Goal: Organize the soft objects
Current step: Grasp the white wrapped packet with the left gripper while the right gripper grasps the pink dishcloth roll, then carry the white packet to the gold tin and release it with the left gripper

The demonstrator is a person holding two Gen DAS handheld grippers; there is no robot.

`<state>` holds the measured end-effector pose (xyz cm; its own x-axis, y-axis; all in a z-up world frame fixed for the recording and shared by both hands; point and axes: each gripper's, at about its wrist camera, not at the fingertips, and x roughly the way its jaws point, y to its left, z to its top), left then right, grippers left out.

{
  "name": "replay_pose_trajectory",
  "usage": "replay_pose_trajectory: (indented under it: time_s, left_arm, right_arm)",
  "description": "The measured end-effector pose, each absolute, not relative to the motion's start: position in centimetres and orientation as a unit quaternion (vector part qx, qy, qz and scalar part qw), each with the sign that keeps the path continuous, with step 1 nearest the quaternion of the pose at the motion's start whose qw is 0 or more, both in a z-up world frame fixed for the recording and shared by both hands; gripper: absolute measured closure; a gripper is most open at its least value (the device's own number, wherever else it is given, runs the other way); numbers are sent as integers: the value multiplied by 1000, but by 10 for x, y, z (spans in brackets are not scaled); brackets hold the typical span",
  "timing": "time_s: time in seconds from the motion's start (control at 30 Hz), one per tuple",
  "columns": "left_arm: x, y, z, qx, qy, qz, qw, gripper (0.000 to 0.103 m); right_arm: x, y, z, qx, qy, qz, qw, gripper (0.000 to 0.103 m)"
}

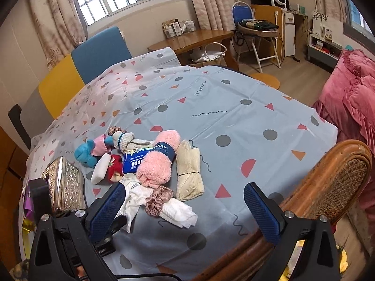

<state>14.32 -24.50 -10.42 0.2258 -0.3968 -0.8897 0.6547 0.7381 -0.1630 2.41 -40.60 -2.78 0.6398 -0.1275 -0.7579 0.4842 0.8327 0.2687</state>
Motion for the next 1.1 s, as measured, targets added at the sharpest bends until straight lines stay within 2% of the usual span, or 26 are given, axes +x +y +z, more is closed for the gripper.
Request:
replay_pose_trajectory:
  time_s: [0.17,0.27,0.33,0.4,0.47,0.6,0.63,0.67,0.77,0.93,1.1]
  left_arm:
    - [147,-242,-109,116,509,-352,777,41]
    - [141,-234,-109,113,499,-354,783,42]
    - [135,-224,-109,103,496,-349,788,43]
    - [130,-216,-107,98,494,-345,792,43]
    - [128,-211,-107,92,495,-342,794,44]
    - [125,-200,-103,80,498,-333,796,44]
    - [124,-196,-100,75,495,-333,799,44]
    - [123,-193,-96,72,493,-331,802,44]
    - [123,-190,-82,59,482,-333,809,44]
    - [143,-184,-68,-15,520,-331,787,45]
    - [135,-198,-52,-11,497,-342,797,45]
  right_arm:
    - [41,-407,-32,233,397,-166,872,0]
    - [58,-412,-37,253,403,-156,866,2]
    - [74,-415,-44,257,418,-156,857,9]
    - [94,-415,-52,255,435,-150,850,27]
    - [119,-413,-65,241,463,-149,840,40]
    - [158,-413,-99,221,520,-171,807,42]
    - [164,-413,-108,226,529,-166,801,46]
    - [170,-413,-118,226,537,-158,798,56]
    - [169,-411,-121,222,531,-156,803,64]
    - [166,-417,-125,247,536,-152,793,63]
    - [167,-410,-121,220,538,-153,799,64]
